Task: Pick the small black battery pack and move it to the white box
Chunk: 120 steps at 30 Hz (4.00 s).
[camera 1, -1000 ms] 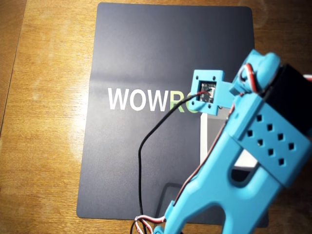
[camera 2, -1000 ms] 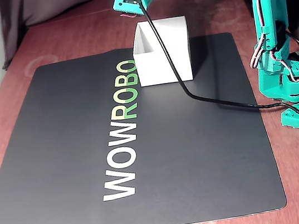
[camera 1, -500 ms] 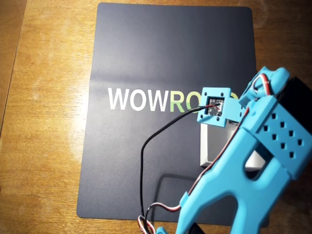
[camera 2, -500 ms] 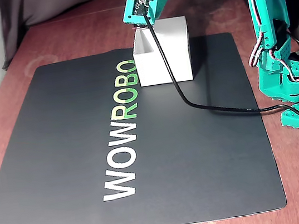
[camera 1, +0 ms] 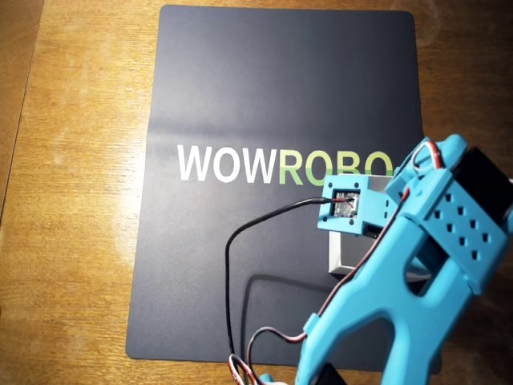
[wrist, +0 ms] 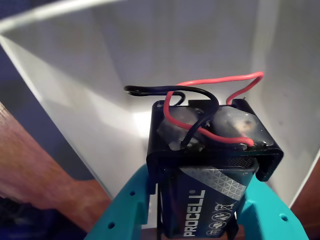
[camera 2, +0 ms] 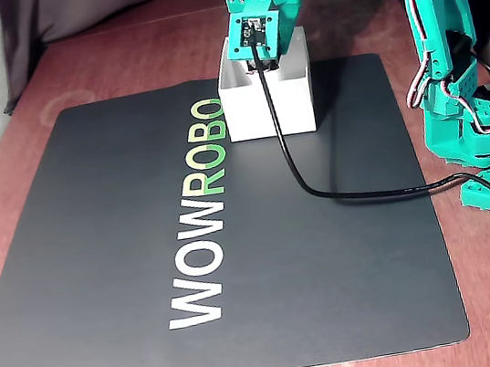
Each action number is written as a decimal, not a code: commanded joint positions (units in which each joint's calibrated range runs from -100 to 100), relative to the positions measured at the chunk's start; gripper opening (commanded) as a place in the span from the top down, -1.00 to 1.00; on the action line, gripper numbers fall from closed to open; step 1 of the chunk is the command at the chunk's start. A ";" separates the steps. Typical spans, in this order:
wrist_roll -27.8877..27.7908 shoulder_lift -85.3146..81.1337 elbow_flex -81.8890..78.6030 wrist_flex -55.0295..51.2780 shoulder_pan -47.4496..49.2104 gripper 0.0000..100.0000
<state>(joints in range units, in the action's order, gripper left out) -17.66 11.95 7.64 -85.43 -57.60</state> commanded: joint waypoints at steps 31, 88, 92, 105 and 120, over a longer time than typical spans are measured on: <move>-2.69 2.56 0.03 0.68 -0.99 0.80; 12.20 -43.21 -44.05 5.07 51.33 0.52; 12.63 -52.41 -52.04 5.42 51.80 0.53; 12.36 -68.81 -67.55 16.20 51.44 0.53; 8.77 -88.63 -87.77 24.70 51.80 0.53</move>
<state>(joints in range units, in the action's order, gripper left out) -7.57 -72.63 -78.45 -61.36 -6.18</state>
